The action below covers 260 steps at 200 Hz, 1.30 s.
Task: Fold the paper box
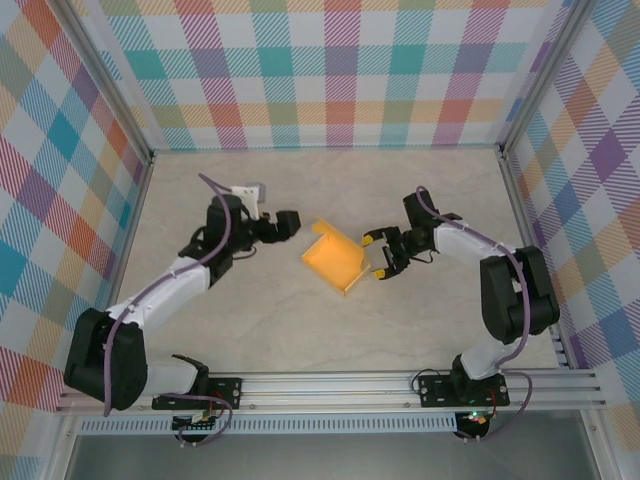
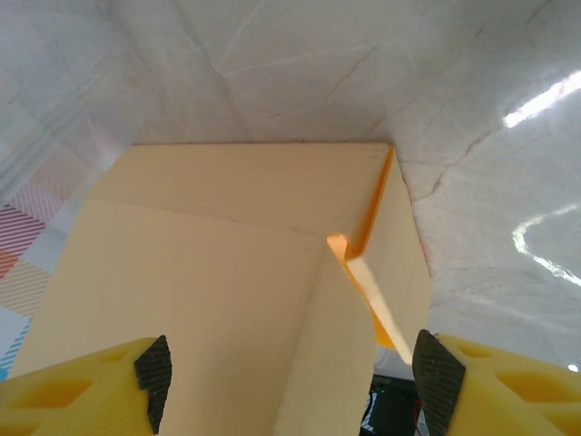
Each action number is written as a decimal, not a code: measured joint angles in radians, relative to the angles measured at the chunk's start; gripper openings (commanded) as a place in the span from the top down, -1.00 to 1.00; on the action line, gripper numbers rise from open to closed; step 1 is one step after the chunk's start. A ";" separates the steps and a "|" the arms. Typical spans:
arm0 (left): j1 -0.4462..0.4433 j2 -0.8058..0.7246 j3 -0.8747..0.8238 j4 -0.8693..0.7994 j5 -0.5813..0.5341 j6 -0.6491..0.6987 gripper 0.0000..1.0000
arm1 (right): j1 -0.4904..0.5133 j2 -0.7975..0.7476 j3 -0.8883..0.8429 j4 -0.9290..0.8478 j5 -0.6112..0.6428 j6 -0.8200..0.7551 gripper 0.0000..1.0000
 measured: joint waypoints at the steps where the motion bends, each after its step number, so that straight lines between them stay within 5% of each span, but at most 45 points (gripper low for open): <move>1: 0.009 0.007 0.014 -0.012 0.005 -0.001 -1.00 | 0.000 -0.005 -0.002 -0.001 0.000 0.004 -0.53; 32: 0.129 0.276 0.437 -0.233 0.191 -0.064 -0.99 | 0.000 -0.088 -0.024 0.006 -0.003 0.061 -0.58; 74: 0.129 0.645 0.778 -0.421 0.460 -0.206 -0.96 | 0.001 -0.117 -0.073 0.063 -0.012 0.145 -0.60; 150: 0.085 0.797 0.805 -0.570 0.668 -0.402 -0.91 | 0.027 -0.118 -0.106 0.119 -0.013 0.227 -0.57; 260: 0.027 0.796 0.777 -0.600 0.740 -0.433 -0.77 | 0.042 -0.117 -0.106 0.161 -0.010 0.258 -0.19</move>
